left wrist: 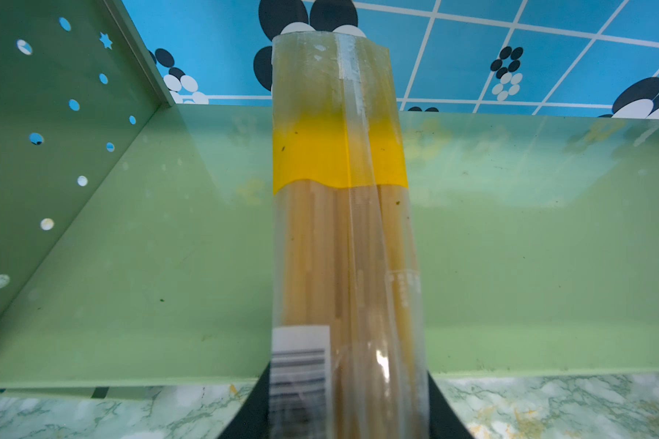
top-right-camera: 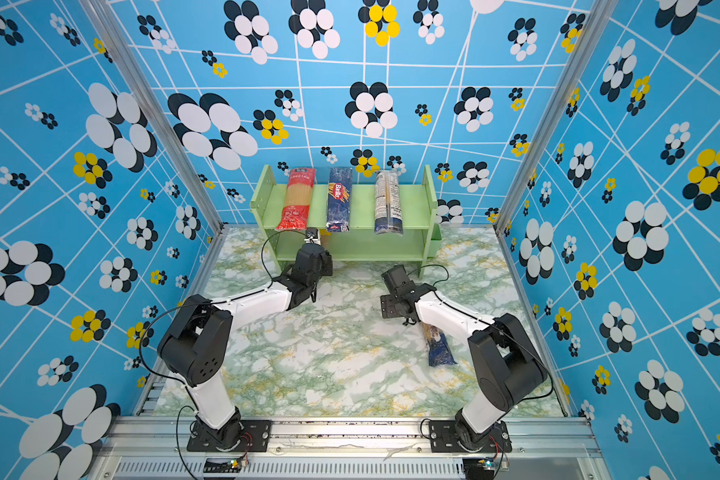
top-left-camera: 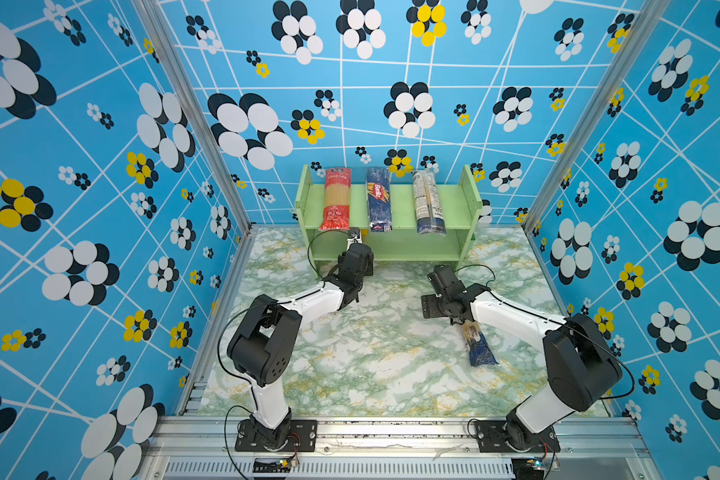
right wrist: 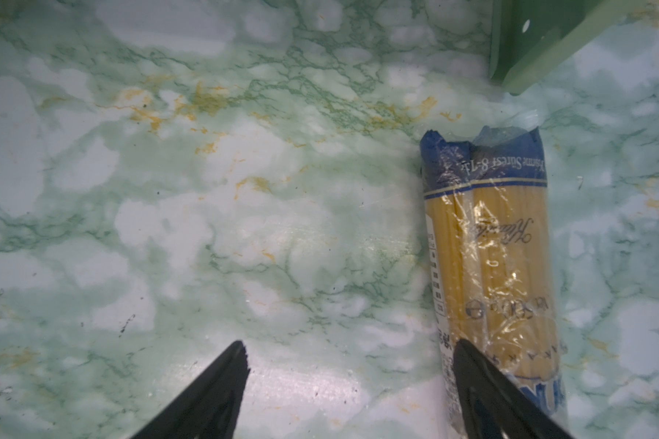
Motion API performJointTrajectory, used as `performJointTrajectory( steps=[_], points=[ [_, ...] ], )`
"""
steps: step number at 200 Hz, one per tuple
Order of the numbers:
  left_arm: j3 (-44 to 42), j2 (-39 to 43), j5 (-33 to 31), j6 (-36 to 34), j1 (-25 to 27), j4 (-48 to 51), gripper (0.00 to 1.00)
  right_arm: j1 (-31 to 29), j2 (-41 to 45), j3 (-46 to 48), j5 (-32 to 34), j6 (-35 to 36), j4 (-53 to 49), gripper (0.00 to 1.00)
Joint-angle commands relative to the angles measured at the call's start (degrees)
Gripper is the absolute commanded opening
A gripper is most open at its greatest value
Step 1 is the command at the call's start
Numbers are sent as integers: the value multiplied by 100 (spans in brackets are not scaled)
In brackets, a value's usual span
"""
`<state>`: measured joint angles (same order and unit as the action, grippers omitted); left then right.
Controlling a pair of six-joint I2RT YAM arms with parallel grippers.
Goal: Place and organize the pasta boxes and bags onto the shelf
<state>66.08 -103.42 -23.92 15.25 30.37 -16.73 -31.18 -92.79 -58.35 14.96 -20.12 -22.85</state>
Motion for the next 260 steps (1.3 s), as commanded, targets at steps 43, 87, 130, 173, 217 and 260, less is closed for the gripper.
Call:
performJointTrajectory(
  steps=[43,87,130,173,217,260],
  points=[
    [190,162,-60,92,-66,-797,0,42,152,-15,150,17,0,87],
    [99,207,-95,100,-49,-840,10,47,174,15,150,5,5,87],
    [32,212,-170,116,-13,-866,18,43,175,25,170,-1,11,87],
    [-3,217,-280,128,21,-867,26,45,165,36,174,-18,13,89],
    [-32,214,-347,136,26,-858,35,44,175,59,174,-38,22,89],
    [-104,212,-359,186,30,-893,42,39,190,59,202,-64,9,90]
  ],
)
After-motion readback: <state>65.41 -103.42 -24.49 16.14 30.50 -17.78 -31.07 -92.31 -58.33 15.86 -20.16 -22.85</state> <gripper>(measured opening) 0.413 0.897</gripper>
